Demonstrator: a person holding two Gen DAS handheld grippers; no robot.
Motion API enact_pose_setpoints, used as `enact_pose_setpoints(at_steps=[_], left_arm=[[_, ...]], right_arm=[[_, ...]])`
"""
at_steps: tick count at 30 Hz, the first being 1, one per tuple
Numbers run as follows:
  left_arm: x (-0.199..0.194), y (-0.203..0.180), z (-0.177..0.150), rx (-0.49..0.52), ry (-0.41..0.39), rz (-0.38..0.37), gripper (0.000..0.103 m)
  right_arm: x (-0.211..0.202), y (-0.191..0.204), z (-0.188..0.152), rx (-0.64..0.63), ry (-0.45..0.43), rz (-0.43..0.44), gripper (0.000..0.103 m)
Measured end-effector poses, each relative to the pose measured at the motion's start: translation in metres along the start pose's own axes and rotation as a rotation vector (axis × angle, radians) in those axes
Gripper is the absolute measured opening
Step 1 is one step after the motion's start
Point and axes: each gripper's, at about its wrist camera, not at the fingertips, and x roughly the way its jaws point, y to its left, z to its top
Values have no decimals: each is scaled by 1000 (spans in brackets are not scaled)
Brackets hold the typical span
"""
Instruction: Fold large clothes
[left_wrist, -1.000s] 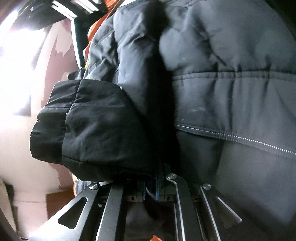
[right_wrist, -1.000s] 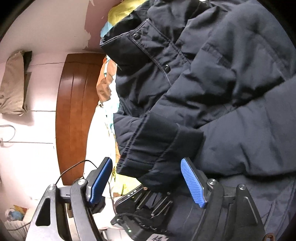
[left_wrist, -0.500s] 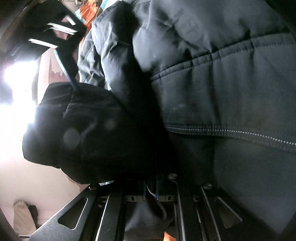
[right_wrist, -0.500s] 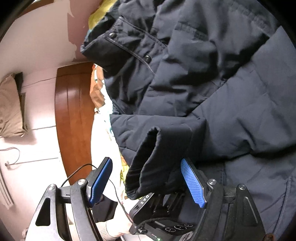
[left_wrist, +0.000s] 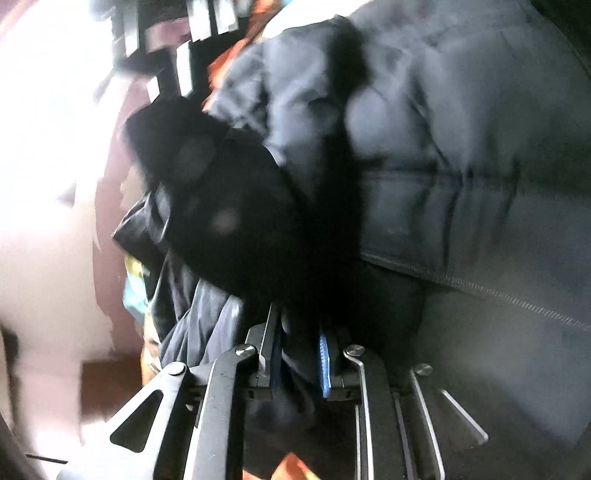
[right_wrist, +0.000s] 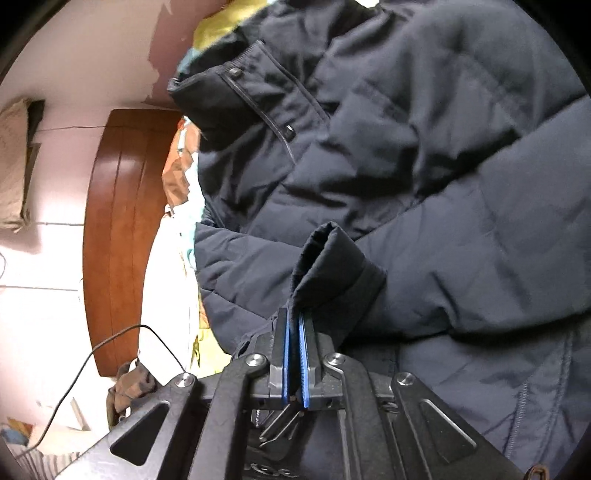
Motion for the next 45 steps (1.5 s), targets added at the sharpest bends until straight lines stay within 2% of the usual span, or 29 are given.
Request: enact_pose_setpoints(at_steps=[5, 8, 10, 13, 15, 19, 20, 21, 22, 24, 26, 28, 30, 31, 33, 36, 38, 40, 41, 43, 45], left_arm=[[-21, 40, 2, -190, -30, -30, 17], [-21, 67, 9, -333, -23, -76, 18], [-13, 74, 15, -396, -11, -106, 18], [2, 89, 8, -491, 59, -150, 18], [13, 99, 3, -543, 95, -167, 18], [24, 111, -11, -645, 146, -201, 18], [30, 116, -15, -671, 165, -206, 18], [36, 122, -19, -697, 181, -212, 18], [41, 124, -24, -722, 193, -219, 18], [52, 136, -32, -783, 222, -231, 18], [56, 143, -36, -821, 237, -234, 18], [60, 146, -38, -837, 248, -239, 18], [63, 149, -40, -851, 252, -248, 18], [64, 151, -40, -861, 248, -253, 18], [65, 156, -40, -882, 229, -265, 18], [69, 164, -40, -911, 207, -275, 18], [79, 171, -43, -972, 212, -302, 18], [91, 178, -51, -1045, 235, -328, 18], [97, 181, -54, -1075, 249, -336, 18], [106, 185, -59, -1124, 264, -354, 18], [108, 191, -59, -1153, 242, -386, 17]], right_arm=[[-48, 17, 6, -109, -110, 66, 5], [-81, 13, 13, -165, -196, 102, 5], [-90, 1, 17, -229, -229, 38, 5], [-74, -61, 27, -108, -175, -138, 5], [-60, -88, 28, -49, -127, -184, 6], [-52, -107, 26, 53, -124, -89, 10], [-52, -112, 27, 89, -130, -72, 13], [-52, -115, 27, 112, -132, -51, 23], [-51, -117, 27, 126, -131, -41, 27], [-49, -119, 28, 149, -132, -2, 45], [-53, -109, 27, 123, -150, -8, 48], [-51, -96, 29, 54, -151, -70, 44], [-45, -83, 31, -29, -120, -131, 5], [-46, -77, 32, -52, -129, -136, 5], [-67, -62, 36, -113, -209, -102, 5], [-98, -63, 40, -106, -296, -88, 5], [-100, -75, 41, -96, -265, -161, 5], [-85, -89, 38, -100, -171, -294, 5], [-80, -94, 36, -97, -146, -324, 5], [-74, -91, 35, -96, -157, -333, 5], [-75, -89, 33, -76, -179, -346, 10]])
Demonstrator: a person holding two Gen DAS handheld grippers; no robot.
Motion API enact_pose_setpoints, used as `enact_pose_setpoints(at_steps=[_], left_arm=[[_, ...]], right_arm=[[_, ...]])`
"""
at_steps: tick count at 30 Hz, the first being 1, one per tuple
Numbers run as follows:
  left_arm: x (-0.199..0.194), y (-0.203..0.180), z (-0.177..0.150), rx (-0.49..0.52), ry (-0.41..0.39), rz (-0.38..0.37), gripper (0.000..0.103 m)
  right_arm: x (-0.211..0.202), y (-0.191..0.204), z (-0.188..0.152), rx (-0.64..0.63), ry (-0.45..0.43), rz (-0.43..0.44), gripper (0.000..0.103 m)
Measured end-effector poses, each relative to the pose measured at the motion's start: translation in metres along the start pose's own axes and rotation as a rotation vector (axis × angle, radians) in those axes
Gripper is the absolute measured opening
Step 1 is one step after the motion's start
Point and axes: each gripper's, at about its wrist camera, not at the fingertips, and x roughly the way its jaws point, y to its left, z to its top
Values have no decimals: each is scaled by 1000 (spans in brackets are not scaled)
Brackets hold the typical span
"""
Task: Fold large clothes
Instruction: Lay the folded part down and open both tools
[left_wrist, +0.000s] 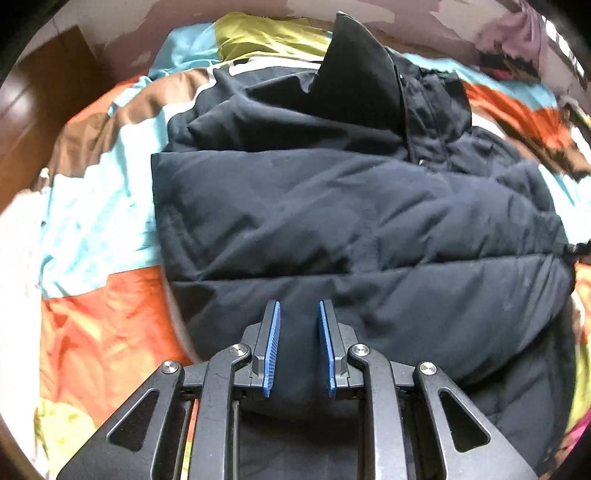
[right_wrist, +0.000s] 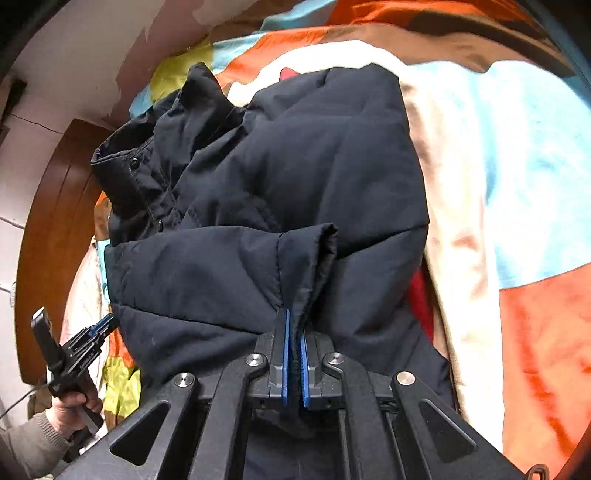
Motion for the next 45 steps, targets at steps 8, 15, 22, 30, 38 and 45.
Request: enact_pose_setpoints(at_steps=[8, 15, 22, 30, 38, 45], left_arm=[[-4, -43, 14, 29, -8, -223, 18], [33, -77, 14, 27, 43, -240, 18], [63, -90, 8, 104, 105, -124, 18], [63, -72, 15, 84, 131, -179, 18], [16, -37, 13, 34, 115, -139, 35], [-14, 4, 6, 2, 95, -97, 46]], right_arm=[[-40, 17, -10, 28, -182, -101, 41], [-49, 39, -33, 17, -222, -48, 64], [-37, 48, -44, -2, -192, -37, 64], [-36, 52, -47, -9, -171, -34, 64], [-35, 68, -47, 5, -157, -13, 64], [-29, 104, -38, -70, -129, -21, 85]])
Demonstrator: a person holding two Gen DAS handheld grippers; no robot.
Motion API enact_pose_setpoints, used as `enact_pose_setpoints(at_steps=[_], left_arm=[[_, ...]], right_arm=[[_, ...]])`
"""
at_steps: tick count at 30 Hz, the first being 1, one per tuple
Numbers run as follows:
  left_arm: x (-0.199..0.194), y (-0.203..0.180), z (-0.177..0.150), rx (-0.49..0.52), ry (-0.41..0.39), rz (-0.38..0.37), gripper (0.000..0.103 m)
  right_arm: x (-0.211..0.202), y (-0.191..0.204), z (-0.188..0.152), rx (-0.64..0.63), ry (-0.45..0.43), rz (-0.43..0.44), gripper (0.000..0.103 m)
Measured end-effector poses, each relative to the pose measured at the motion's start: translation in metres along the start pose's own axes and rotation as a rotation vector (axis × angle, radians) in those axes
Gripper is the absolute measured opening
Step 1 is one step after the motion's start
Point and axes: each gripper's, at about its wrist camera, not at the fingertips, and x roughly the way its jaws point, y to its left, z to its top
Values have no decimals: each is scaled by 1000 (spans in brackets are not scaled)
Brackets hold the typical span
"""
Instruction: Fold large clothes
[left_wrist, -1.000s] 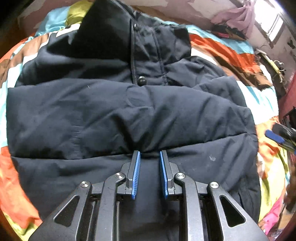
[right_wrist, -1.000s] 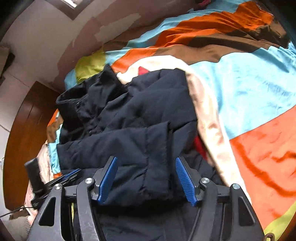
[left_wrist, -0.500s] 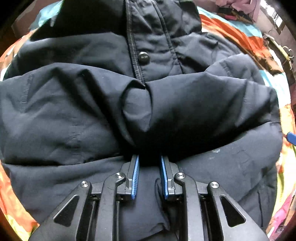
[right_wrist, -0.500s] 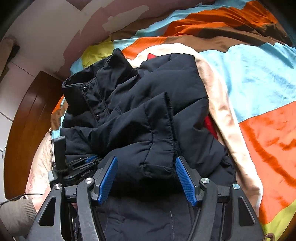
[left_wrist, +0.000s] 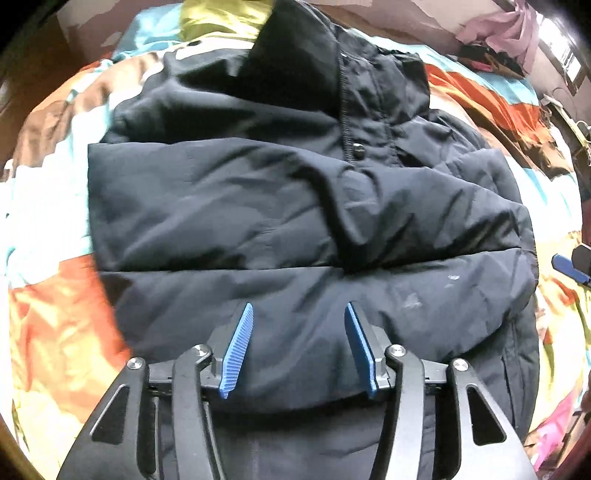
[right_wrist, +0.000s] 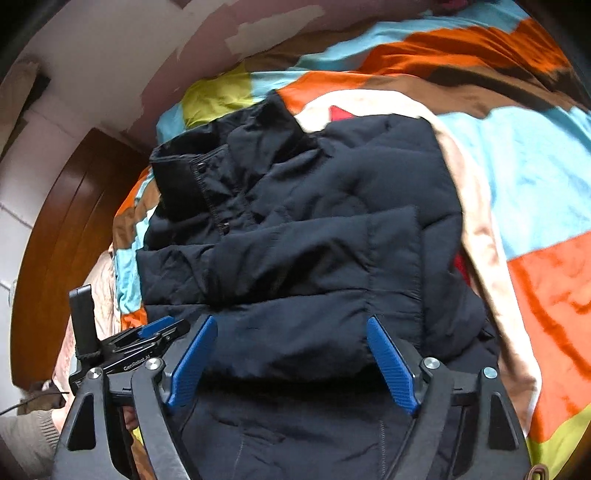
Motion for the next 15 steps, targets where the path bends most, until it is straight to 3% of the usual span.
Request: enact_pose_setpoints(at_steps=[8, 15], left_arm=[[-23, 7, 4, -14, -23, 3, 56], [-41, 17, 54, -18, -74, -24, 57]], right_arm=[[17, 37, 12, -68, 62, -17, 94], [28, 49, 33, -45, 107, -17, 94]])
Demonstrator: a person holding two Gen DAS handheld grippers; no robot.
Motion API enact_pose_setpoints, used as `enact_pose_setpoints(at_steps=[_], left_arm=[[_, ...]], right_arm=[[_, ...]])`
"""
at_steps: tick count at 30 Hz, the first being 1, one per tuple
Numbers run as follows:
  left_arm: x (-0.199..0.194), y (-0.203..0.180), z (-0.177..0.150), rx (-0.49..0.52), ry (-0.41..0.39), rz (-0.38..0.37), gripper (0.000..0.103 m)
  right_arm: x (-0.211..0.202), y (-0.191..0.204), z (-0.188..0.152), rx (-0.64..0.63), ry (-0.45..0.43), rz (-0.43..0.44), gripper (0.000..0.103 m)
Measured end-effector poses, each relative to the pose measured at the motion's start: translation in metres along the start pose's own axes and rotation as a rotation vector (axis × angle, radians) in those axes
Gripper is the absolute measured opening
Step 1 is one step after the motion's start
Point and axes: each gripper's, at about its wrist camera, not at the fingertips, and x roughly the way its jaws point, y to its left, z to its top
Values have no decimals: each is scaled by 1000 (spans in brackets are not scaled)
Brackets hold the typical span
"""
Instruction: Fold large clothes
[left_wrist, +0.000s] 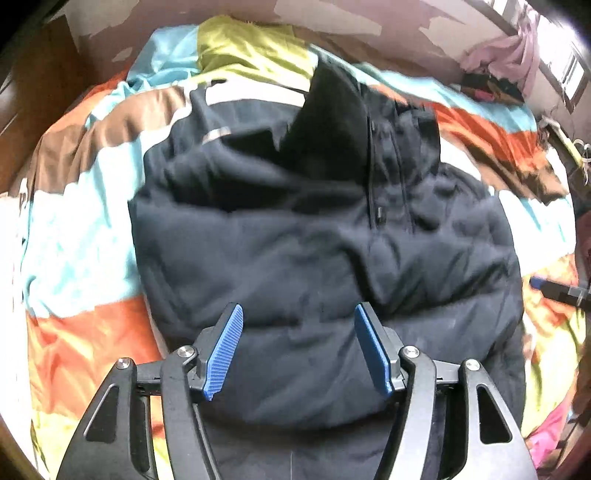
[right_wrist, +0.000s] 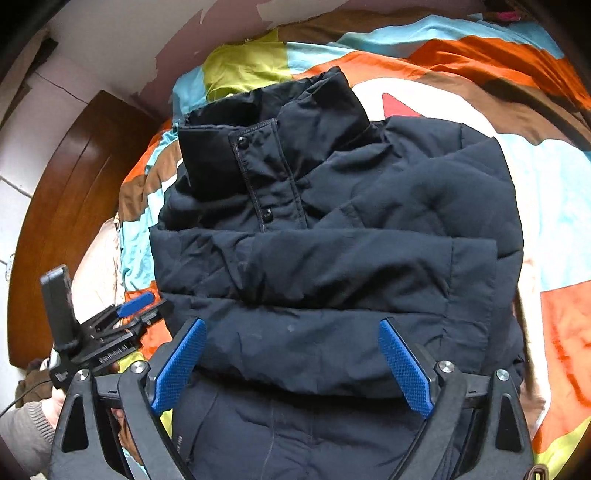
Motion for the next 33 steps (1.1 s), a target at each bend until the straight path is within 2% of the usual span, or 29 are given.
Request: enact_pose_setpoints(at_steps=[5, 8, 12, 16, 22, 23, 24, 25, 26, 29, 33], left_arm=[[1, 3, 66, -57, -33, -16, 57], [5, -5, 102, -47, -45, 4, 57], [19, -6, 141, -100, -29, -22, 57], [31, -10, 170, -137, -27, -25, 57], [50, -7, 185, -173, 8, -41, 56], [52, -5, 185, -180, 21, -35, 51], [53, -4, 185, -183, 26, -33, 31], [56, 0, 185, -174, 48, -26, 19], [57, 0, 185, -169, 62, -28, 12], [52, 3, 176, -112, 53, -34, 7], [41, 6, 149, -68, 30, -34, 6]], right_arm=[[0, -3, 14, 0, 6, -4, 94], [4, -5, 25, -17, 26, -32, 94], [7, -13, 48, -16, 36, -49, 94], [4, -22, 69, 16, 22, -51, 94], [6, -25, 80, 18, 18, -44, 94], [8, -25, 80, 15, 25, -43, 94], [10, -25, 80, 11, 30, -42, 94], [12, -24, 81, 9, 33, -42, 94], [15, -23, 81, 3, 37, -44, 94], [20, -22, 85, -12, 43, -53, 94], [21, -20, 100, -24, 22, -77, 94]])
